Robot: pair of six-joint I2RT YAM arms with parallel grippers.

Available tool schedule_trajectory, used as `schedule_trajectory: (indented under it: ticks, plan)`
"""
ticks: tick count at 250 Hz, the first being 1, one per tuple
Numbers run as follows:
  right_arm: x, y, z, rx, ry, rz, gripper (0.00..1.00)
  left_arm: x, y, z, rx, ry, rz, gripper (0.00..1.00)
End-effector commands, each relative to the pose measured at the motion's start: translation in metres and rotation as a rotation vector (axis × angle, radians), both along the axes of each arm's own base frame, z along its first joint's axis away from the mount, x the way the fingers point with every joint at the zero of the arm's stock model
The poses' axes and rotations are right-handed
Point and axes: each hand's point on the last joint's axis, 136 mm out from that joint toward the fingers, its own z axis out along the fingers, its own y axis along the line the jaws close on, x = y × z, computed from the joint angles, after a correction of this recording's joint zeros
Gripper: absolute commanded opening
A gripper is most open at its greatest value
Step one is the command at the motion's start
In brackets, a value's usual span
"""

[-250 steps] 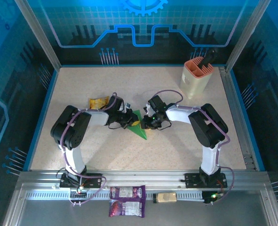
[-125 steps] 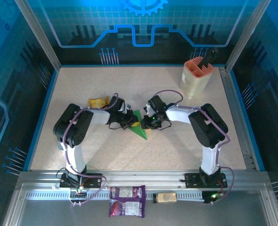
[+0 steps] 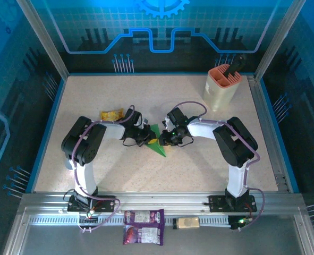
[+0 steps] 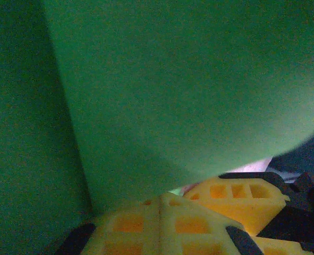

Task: Fold a paper plane with a square sheet of paper (pick it up from the middle)

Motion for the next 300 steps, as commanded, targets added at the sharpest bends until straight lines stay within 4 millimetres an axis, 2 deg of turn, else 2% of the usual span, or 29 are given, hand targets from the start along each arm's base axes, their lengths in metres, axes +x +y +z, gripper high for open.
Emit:
schedule_trajectory:
  ticks: [1,37,62,141,196,248,300]
  plan:
    - [-0.02,-0.009,-0.002,-0.056,0.051,-0.003,0.29,-0.018,0.012,-0.03,0.099,0.088,-0.01,0.06]
    - [0.0,-0.016,0.04,-0.005,-0.062,-0.049,0.35,-0.019,0.013,-0.03,0.108,0.088,-0.015,0.06]
    - [0.0,-0.012,0.05,0.028,-0.081,-0.022,0.35,-0.019,0.013,-0.03,0.11,0.087,-0.019,0.06]
    - [-0.014,0.022,0.034,0.141,0.008,0.054,0.2,-0.019,0.011,-0.03,0.105,0.086,-0.021,0.06]
    - [-0.015,0.024,0.015,0.135,0.052,0.05,0.16,-0.019,0.011,-0.029,0.098,0.085,-0.022,0.06]
    - [-0.016,0.024,0.007,0.123,0.068,0.048,0.15,-0.018,0.01,-0.029,0.093,0.087,-0.019,0.06]
    - [-0.025,0.023,-0.002,0.11,0.095,0.064,0.15,-0.019,0.012,-0.031,0.104,0.097,-0.011,0.06]
